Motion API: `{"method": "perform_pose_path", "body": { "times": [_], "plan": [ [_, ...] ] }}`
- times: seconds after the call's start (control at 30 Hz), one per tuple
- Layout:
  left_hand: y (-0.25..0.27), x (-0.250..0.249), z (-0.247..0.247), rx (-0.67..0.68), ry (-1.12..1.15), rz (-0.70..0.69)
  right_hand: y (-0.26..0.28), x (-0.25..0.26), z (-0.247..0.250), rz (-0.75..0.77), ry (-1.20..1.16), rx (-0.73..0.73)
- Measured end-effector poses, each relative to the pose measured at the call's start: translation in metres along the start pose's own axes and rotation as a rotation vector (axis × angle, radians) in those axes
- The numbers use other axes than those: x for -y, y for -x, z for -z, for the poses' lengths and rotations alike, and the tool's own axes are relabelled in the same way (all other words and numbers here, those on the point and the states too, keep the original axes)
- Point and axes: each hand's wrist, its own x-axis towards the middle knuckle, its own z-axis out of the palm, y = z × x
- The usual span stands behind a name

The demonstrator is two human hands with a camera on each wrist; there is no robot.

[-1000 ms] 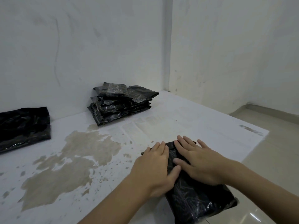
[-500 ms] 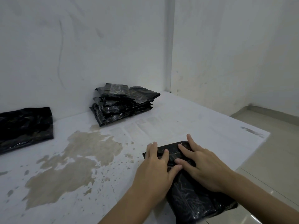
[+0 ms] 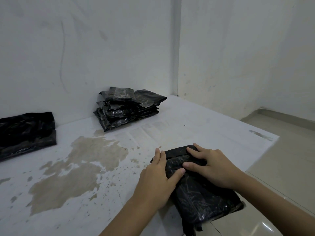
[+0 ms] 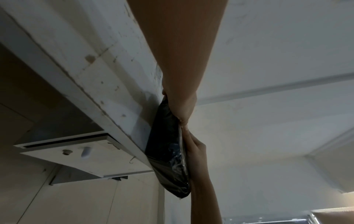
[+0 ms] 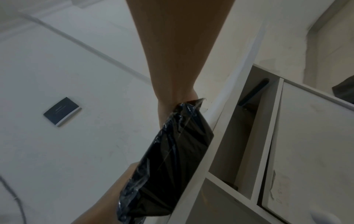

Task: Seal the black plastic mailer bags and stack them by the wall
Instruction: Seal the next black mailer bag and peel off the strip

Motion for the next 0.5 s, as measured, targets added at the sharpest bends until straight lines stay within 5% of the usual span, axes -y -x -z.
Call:
{"method": "perform_pose_path", "body": {
  "times": [0.17,0.37,0.5],
  "plan": [
    [0.000,-0.008,-0.008,-0.240,-0.110,-0.013,-0.002,0.002,0.009,0.057,0.038,0.019],
    [-0.003,-0.014,-0.004,-0.254,-0.326,0.054,-0.002,-0.002,0.010,0.097,0.003,-0.001],
    [-0.021,-0.019,0.003,-0.228,-0.557,-0.209,-0.002,-0.003,0.008,0.114,-0.007,-0.023]
  ]
}}
